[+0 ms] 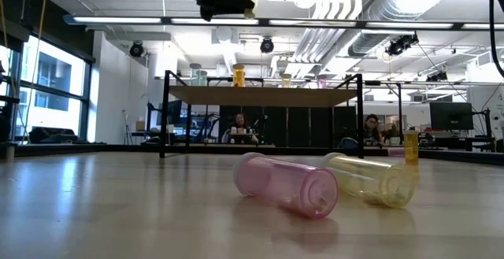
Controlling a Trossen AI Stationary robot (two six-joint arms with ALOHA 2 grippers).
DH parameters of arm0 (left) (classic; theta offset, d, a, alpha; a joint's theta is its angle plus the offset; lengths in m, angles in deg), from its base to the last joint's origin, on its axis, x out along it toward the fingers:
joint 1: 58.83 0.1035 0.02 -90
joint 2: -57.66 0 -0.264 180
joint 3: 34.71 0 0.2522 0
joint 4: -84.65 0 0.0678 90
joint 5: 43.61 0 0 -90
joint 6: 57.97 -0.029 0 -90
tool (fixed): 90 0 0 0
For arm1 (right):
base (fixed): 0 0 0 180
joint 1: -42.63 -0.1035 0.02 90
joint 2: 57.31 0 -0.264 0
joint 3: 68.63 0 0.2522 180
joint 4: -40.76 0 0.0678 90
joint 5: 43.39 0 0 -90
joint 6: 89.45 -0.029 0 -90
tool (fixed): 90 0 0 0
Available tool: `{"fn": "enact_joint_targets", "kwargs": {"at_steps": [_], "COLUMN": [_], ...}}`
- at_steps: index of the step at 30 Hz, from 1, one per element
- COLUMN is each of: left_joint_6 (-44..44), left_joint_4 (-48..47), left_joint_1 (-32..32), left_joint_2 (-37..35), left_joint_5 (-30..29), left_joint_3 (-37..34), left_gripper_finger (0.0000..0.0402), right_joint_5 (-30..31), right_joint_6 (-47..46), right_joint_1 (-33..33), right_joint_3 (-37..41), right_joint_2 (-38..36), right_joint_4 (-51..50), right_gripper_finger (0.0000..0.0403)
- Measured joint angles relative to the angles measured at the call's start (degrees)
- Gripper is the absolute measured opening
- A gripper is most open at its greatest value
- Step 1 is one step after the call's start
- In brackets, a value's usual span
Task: Pick and place medicine bottles onto shelf by color
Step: Put the top yellow pill bottle on the shelf aligned with the other yellow pill bottle
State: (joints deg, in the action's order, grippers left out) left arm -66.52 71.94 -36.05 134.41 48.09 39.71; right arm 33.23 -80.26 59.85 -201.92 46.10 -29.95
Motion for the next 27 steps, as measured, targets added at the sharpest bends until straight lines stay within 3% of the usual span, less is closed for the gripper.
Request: {"fn": "enact_joint_targets", "kwargs": {"at_steps": [8,15,21,27], "left_joint_6": [1.32,3.94,6.83,5.93], "left_joint_4": [-0.21,-1.14,-3.20,-3.41], "left_joint_1": [-0.02,-0.33,-0.31,-0.25], "left_joint_2": [0.00,-0.02,-0.09,-1.82], "left_joint_5": [-0.72,-0.96,-1.10,-1.46], "left_joint_3": [0.00,0.04,0.07,0.13], "left_gripper_finger": [0.0115,0.0165,0.0201,0.0206], "right_joint_5": [-0.13,-0.09,3.98,6.02], "right_joint_6": [-1.47,-1.68,-1.38,-1.66], "right_joint_1": [-0.02,-0.02,0.04,1.61], "right_joint_3": [0.00,0.00,0.02,0.02], "right_joint_2": [0.04,0.13,-0.57,-3.91], "right_joint_4": [-0.20,-0.56,-1.79,-2.75], "right_gripper_finger": [0.0105,0.0105,0.0105,0.0105]}}
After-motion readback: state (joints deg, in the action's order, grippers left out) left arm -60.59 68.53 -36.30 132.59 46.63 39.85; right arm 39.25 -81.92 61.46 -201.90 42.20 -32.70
